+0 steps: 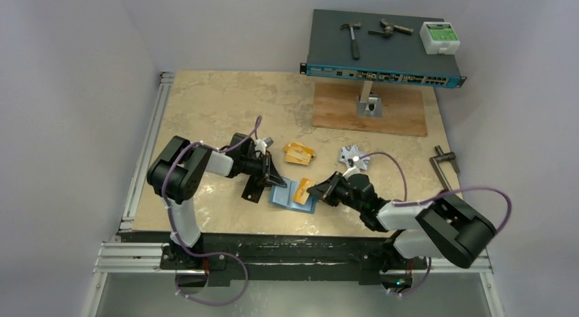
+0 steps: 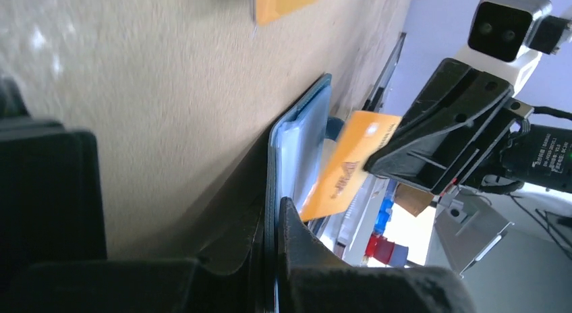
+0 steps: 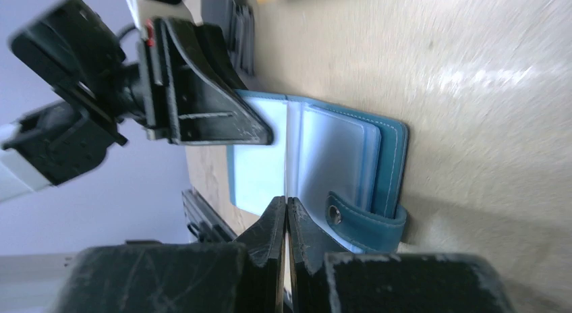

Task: Put the credit cards into the card holder
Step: Insert the credit card into the card holder.

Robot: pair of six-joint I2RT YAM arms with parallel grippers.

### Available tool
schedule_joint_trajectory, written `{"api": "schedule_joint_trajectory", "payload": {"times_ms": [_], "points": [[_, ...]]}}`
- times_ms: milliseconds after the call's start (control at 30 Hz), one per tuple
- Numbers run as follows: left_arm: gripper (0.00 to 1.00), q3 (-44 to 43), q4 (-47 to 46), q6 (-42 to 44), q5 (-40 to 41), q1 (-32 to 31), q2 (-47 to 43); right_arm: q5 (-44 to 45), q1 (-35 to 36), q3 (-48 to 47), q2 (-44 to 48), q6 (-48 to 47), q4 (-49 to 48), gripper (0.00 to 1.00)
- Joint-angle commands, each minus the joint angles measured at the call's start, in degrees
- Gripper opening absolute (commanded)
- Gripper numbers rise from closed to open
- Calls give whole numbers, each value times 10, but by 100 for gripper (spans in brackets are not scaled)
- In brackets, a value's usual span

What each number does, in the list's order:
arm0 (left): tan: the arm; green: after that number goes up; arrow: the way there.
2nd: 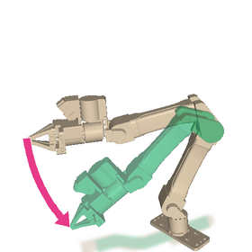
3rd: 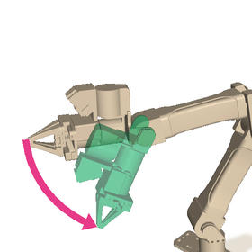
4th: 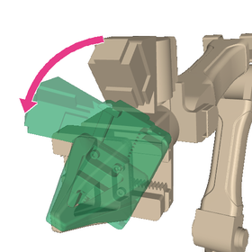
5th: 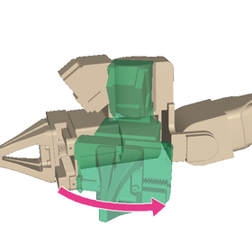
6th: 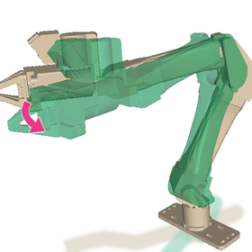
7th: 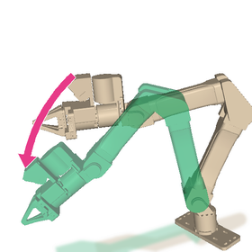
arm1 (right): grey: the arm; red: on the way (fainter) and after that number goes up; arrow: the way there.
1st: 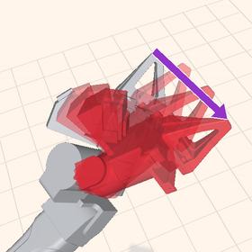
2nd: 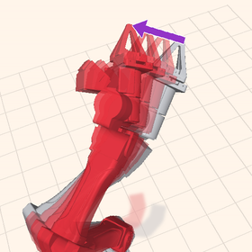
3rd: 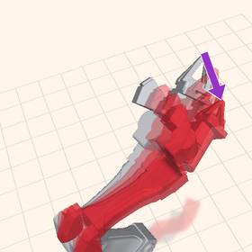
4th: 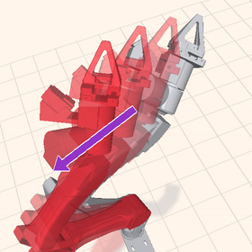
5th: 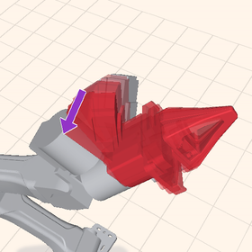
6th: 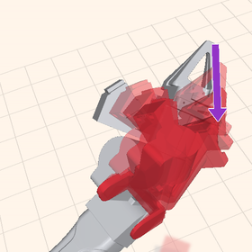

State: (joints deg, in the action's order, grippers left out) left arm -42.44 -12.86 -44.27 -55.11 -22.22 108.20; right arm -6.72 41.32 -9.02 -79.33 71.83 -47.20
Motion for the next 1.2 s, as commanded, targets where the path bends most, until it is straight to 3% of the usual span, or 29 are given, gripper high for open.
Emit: {"api": "schedule_joint_trajectory", "payload": {"times_ms": [0, 167, 233, 300, 467, 700, 1167], "points": [[0, -22, -100, -98, 9, -14, 24, 27, -55, -15, 118, -67, 160, 0], [1, -45, -163, -144, 23, -48, 50, 57, -89, -16, 244, -103, 272, 0], [10, -46, -151, -131, 22, -53, 53, 49, -91, -8, 244, -96, 264, 0], [27, -47, -99, -92, 20, -50, 44, 37, -90, -2, 226, -92, 242, 0], [40, -50, 33, 19, 22, -28, -1, 17, -91, -2, 173, -91, 184, 0], [41, -63, 142, 77, 18, -17, -36, 13, -90, 4, 139, -88, 140, 0], [25, -42, 127, 80, 33, -19, -33, 0, -91, 12, 98, -71, 82, 0]]}}
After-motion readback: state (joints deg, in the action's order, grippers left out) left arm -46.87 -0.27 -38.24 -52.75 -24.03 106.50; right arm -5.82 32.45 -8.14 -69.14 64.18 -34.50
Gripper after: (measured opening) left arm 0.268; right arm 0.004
